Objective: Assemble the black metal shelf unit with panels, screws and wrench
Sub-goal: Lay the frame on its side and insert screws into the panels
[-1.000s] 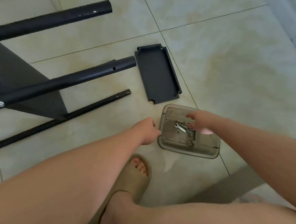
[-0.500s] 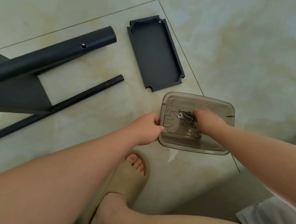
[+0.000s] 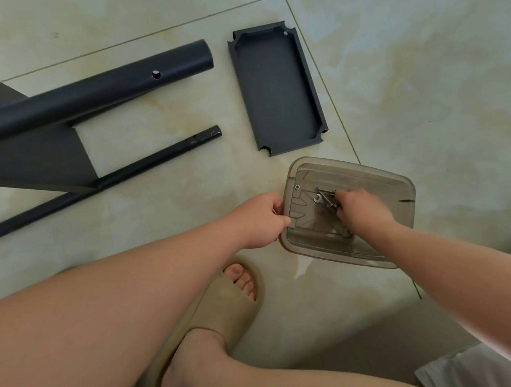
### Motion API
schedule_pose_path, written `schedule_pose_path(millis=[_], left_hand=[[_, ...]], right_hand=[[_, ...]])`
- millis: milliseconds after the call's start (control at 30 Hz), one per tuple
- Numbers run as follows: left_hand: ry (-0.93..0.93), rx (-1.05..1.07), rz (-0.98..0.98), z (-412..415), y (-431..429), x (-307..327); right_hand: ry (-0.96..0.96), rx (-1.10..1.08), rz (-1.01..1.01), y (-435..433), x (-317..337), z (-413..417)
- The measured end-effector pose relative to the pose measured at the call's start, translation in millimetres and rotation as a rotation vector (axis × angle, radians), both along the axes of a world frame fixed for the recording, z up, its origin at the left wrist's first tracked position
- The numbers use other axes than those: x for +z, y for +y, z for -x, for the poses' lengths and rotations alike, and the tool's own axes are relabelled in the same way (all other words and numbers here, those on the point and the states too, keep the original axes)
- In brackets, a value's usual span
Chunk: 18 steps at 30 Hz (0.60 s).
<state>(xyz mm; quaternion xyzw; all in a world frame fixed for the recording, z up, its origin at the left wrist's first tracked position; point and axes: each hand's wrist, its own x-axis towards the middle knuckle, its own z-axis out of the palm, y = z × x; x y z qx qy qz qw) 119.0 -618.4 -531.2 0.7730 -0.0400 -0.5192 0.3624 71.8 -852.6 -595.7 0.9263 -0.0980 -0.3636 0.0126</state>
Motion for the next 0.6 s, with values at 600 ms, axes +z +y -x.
schedule_pose_path(millis=[600], left_hand=[[-0.105,-0.120,-0.102,0.3,10.9,9.6]], right_hand=[[-0.063,-0.145,-0.147,10.6,30.5,-1.5]])
